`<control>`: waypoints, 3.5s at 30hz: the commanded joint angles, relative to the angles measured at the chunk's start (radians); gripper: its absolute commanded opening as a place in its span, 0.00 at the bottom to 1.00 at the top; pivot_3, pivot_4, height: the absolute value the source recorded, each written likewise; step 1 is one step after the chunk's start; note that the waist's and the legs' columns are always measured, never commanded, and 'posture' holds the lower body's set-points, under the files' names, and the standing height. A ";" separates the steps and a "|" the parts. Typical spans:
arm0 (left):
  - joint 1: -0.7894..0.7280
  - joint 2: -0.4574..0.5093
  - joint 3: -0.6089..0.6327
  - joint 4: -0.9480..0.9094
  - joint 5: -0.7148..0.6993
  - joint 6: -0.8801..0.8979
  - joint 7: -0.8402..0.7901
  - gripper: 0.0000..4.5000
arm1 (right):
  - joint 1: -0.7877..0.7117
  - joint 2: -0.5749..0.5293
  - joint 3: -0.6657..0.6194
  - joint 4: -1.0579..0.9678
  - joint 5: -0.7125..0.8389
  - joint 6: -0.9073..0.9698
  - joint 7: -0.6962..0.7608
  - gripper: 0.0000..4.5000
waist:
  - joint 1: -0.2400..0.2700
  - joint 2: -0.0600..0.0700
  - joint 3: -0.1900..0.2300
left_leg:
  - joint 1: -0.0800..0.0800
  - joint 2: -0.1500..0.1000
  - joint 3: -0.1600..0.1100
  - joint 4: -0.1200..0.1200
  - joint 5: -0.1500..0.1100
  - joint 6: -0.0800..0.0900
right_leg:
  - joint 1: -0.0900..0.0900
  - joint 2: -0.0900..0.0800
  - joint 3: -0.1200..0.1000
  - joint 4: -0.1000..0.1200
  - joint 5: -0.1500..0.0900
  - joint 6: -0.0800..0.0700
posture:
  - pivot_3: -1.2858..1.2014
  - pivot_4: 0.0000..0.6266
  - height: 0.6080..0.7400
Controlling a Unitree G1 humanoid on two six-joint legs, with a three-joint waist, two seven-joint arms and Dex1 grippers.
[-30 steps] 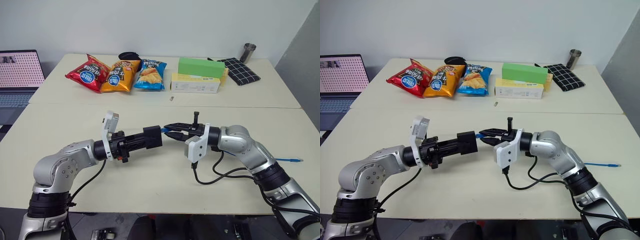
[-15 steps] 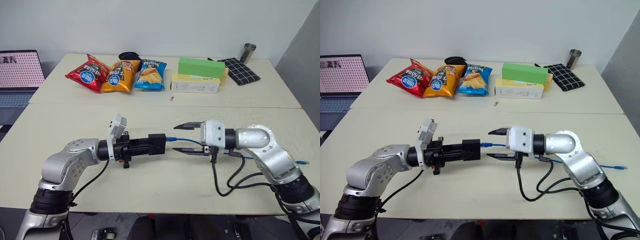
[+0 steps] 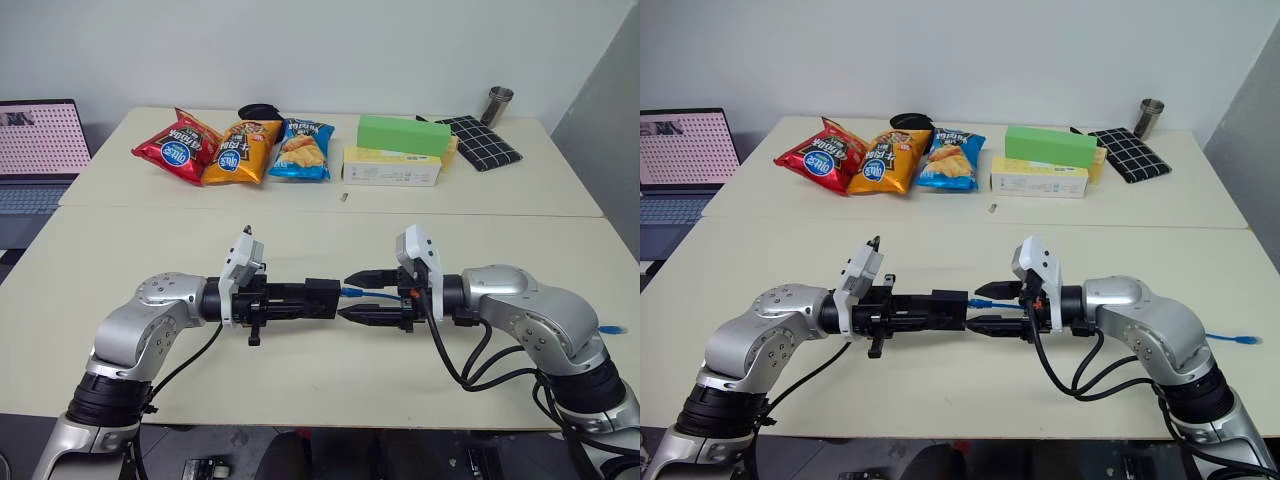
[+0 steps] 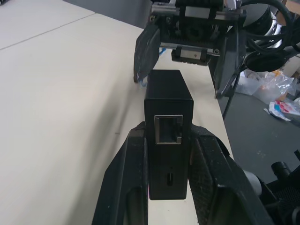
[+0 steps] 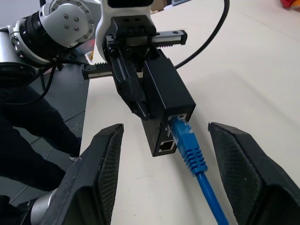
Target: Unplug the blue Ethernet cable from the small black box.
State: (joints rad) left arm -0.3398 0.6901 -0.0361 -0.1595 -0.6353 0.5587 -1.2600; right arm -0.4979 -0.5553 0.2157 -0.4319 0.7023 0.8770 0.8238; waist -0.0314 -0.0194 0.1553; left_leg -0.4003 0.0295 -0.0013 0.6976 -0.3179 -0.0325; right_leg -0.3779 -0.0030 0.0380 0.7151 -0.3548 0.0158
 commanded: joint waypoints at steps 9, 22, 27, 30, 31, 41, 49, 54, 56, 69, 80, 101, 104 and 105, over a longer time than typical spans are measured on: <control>0.002 0.008 0.010 -0.050 -0.004 -0.028 -0.021 0.17 | -0.032 0.009 -0.024 0.006 0.028 0.019 0.024 0.35 | 0.000 0.000 0.000 | 0.000 0.000 0.000 0.000 0.000 0.000 | 0.000 0.000 0.000 0.000 0.000 0.000 | 0.52 0.24 1.00; 0.005 0.036 -0.014 -0.057 0.004 -0.070 -0.130 0.17 | -0.078 -0.022 -0.015 0.035 0.032 0.039 0.097 0.01 | 0.000 0.000 0.000 | 0.000 0.000 0.000 0.000 -0.001 0.003 | 0.000 0.000 0.000 0.000 0.000 0.000 | 0.52 0.24 1.00; 0.013 0.039 -0.017 -0.052 0.012 -0.084 -0.140 0.17 | -0.091 -0.023 -0.017 0.047 0.034 0.058 0.113 0.01 | 0.000 0.000 0.000 | 0.000 0.000 0.000 0.000 -0.001 0.003 | 0.000 0.000 0.000 -0.001 0.000 0.000 | 0.52 0.24 1.00; 0.017 0.030 -0.014 -0.048 0.014 -0.087 -0.120 0.17 | -0.085 -0.026 -0.016 0.046 0.025 0.059 0.114 0.01 | 0.000 0.000 0.000 | 0.000 0.000 0.000 0.000 -0.002 0.003 | 0.000 0.000 0.000 -0.001 0.000 0.000 | 0.52 0.24 1.00; 0.018 0.027 -0.012 -0.046 0.014 -0.086 -0.114 0.17 | -0.082 -0.027 -0.016 0.046 0.023 0.059 0.114 0.01 | 0.000 0.000 0.000 | 0.000 0.000 0.000 0.000 -0.002 0.003 | 0.000 0.000 0.000 0.000 0.000 0.000 | 0.52 0.24 1.00; 0.070 0.058 0.053 0.016 0.051 -0.129 -0.059 0.17 | 0.005 -0.156 -0.081 0.146 -0.093 -0.048 0.120 0.01 | 0.001 0.000 0.000 | 0.000 0.000 0.000 0.000 -0.002 0.003 | 0.000 0.000 0.000 -0.001 0.000 0.000 | 0.52 0.24 1.00; 0.061 0.011 0.081 0.042 0.076 -0.128 0.071 0.17 | -0.129 -0.023 -0.100 0.571 -0.502 -0.368 -0.325 0.01 | -0.001 0.000 0.000 | 0.000 0.000 0.002 0.000 -0.001 0.002 | -0.001 0.000 0.002 0.000 0.000 0.000 | 0.52 0.24 1.00; 0.027 -0.031 0.078 0.060 0.108 -0.135 0.149 0.17 | -0.181 0.017 -0.130 0.693 -0.569 -0.456 -0.391 0.19 | 0.000 0.000 0.000 | -0.002 0.000 0.003 -0.001 0.000 0.000 | -0.002 0.000 0.002 -0.001 0.000 0.000 | 0.52 0.24 1.00; 0.012 -0.049 0.081 0.075 0.127 -0.144 0.187 0.17 | -0.186 0.018 -0.136 0.695 -0.574 -0.472 -0.378 0.30 | -0.001 0.000 0.000 | -0.002 0.000 0.003 -0.001 0.000 0.000 | -0.002 0.000 0.002 0.000 0.000 0.000 | 0.52 0.24 1.00; -0.127 -0.222 0.155 0.417 0.388 -0.497 0.625 0.17 | -0.081 -0.045 -0.127 0.267 -0.342 -0.324 -0.013 0.92 | 0.001 0.000 0.000 | -0.001 0.000 0.003 -0.001 0.000 0.000 | -0.002 0.000 0.001 0.000 0.000 0.000 | 0.52 0.24 1.00; -0.177 -0.346 0.176 0.736 0.453 -0.733 0.789 0.17 | -0.099 0.022 -0.091 0.133 -0.289 -0.192 -0.032 0.92 | 0.002 -0.001 0.000 | -0.001 0.000 0.002 0.000 0.000 0.000 | -0.002 -0.001 0.000 0.000 0.000 0.000 | 0.52 0.24 1.00; 0.161 -0.132 0.178 0.204 0.416 -0.390 0.670 0.85 | -0.017 -0.006 -0.149 0.075 -0.258 -0.140 -0.069 0.92 | 0.000 -0.001 0.000 | -0.001 0.001 0.001 -0.001 0.000 0.000 | -0.002 -0.001 0.000 0.001 0.000 0.000 | 0.52 0.24 1.00; 0.197 -0.054 0.205 0.092 0.368 -0.308 0.612 0.85 | 0.026 -0.049 -0.194 0.060 -0.239 -0.137 -0.046 0.92 | 0.005 -0.001 0.000 | -0.001 0.000 0.001 -0.001 0.000 0.000 | -0.001 -0.002 0.000 0.000 0.000 0.000 | 0.52 0.24 1.00; 0.201 -0.016 0.217 0.061 0.354 -0.290 0.583 0.85 | 0.045 -0.076 -0.214 0.062 -0.233 -0.137 -0.031 0.92 | 0.006 -0.001 0.000 | -0.001 0.000 0.001 0.000 0.000 0.000 | -0.001 -0.002 0.000 0.000 0.000 0.000 | 0.52 0.24 1.00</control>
State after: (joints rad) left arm -0.1333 0.6294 0.1440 -0.0017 -0.2411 0.2360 -0.6285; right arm -0.4692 -0.5947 0.0644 -0.3325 0.4480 0.7443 0.7674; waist -0.0256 -0.0201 0.1551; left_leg -0.4015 0.0290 -0.0004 0.6973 -0.3179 -0.0326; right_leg -0.3785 -0.0050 0.0378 0.7145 -0.3548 0.0159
